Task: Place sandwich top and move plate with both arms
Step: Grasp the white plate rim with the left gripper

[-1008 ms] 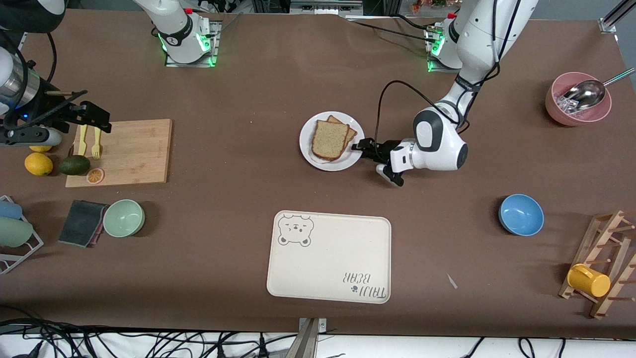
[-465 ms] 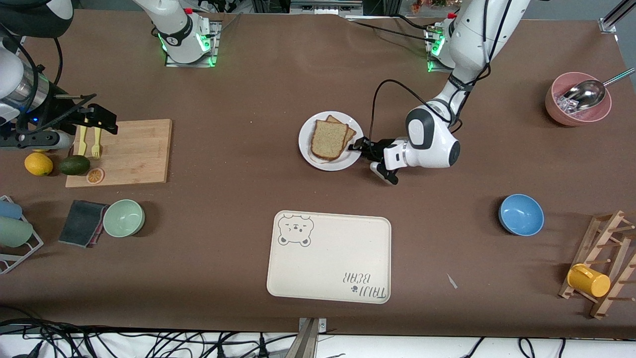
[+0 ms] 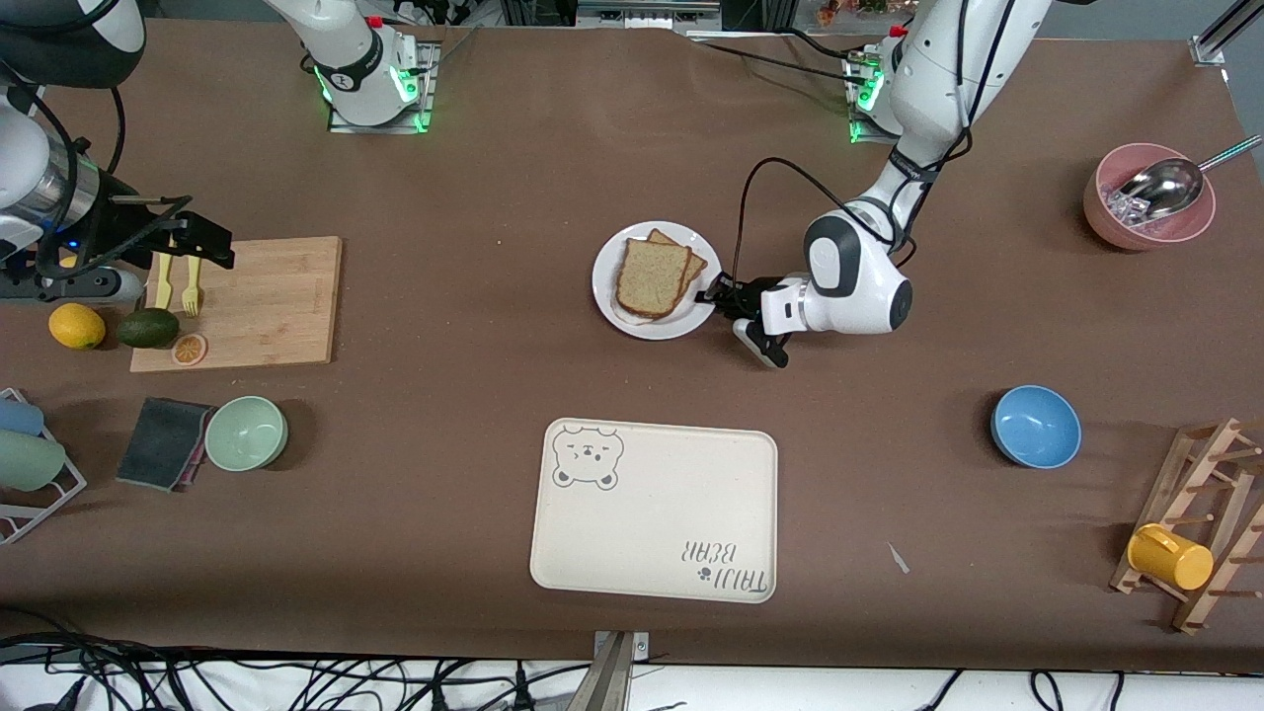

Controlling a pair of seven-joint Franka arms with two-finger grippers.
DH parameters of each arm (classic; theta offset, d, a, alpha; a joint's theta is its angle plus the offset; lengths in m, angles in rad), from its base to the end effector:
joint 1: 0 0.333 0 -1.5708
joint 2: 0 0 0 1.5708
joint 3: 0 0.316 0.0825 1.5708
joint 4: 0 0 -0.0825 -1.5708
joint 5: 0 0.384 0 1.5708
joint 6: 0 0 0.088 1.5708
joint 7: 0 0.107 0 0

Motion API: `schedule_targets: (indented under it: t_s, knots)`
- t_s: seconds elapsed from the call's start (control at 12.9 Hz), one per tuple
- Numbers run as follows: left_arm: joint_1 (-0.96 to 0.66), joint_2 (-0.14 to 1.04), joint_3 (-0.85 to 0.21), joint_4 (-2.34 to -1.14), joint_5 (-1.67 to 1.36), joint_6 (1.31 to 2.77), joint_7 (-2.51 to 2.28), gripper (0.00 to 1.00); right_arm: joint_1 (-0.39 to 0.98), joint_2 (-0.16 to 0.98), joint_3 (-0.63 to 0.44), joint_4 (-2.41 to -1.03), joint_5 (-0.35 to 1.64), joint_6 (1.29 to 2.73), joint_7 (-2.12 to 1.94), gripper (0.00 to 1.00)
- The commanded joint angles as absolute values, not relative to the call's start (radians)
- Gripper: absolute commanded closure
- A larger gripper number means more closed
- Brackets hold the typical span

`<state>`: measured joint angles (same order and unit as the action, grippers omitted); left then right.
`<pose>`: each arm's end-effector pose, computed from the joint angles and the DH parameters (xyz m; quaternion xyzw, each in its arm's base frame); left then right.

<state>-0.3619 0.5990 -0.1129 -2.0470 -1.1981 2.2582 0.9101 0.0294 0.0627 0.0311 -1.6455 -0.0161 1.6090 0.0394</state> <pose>0.4845 -0.2796 0.1284 0.8906 -0.1709 -0.0805 0.4137 0.5699 0.0324 0.5572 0.9987 0.0113 -0.0491 0.0095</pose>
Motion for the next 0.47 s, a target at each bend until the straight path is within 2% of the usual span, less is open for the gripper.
schedule_targets:
  t_s: [0.0, 0.39]
  knots:
    - [-0.344, 0.571, -0.110, -2.020, -1.236, 2.247, 0.905, 1.00, 0.031, 0.063, 0.031, -1.632, -0.014, 1.591, 0.051, 0.00]
    - [-0.284, 0.574, -0.110, -1.898, -1.233, 2.194, 0.773, 1.00, 0.031, 0.063, 0.031, -1.634, -0.015, 1.583, 0.051, 0.00]
